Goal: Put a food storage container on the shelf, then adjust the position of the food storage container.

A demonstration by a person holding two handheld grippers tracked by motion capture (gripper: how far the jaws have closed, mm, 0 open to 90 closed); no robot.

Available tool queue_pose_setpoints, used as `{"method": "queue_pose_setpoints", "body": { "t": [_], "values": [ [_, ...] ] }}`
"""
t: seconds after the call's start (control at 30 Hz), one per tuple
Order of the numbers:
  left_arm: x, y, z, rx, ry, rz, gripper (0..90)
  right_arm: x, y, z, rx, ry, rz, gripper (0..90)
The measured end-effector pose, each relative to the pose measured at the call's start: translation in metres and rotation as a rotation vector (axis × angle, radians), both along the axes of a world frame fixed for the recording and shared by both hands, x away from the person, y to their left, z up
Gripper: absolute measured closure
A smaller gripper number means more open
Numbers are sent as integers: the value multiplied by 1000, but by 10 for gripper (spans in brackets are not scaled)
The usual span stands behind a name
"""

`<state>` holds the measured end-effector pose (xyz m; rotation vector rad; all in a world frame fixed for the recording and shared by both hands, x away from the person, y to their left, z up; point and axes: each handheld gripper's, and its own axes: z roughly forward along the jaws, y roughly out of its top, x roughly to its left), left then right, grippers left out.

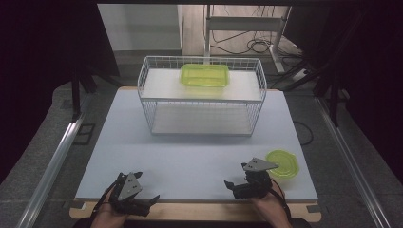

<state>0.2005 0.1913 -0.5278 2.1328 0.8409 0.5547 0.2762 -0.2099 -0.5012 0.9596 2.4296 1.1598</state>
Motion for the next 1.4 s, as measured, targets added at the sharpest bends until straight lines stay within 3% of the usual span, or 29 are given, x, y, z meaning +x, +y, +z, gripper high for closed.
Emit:
{"method": "queue_pose_setpoints", "body": {
  "t": [0.2, 0.3, 0.53, 0.67, 0.77, 1.03, 1.17, 1.4],
  "values": [
    [1, 0, -1, 1, 4, -4, 41, 1, -4, 3, -20, 1, -40, 25],
    [0, 0, 0, -12, 3, -6, 40, 1, -7, 8, -30, 1, -70, 58],
    [1, 0, -1, -12, 6, -9, 40, 4, -38, 33, 6, -44, -173, 429],
    [1, 0, -1, -13, 6, -12, 39, 6, -64, 44, -39, -85, -228, 706],
    [1, -1, -1, -10, 7, -13, 39, 9, -85, 49, -30, -88, -280, 883],
    [1, -1, -2, 1, 12, -16, 40, 13, -133, 56, -16, -104, -432, 896],
    [1, -1, -3, 9, 13, -18, 40, 18, -149, 51, -10, -82, -478, 896],
    [2, -1, -3, 16, 13, -20, 40, 23, -165, 42, -50, -59, -535, 895]
  ]
}}
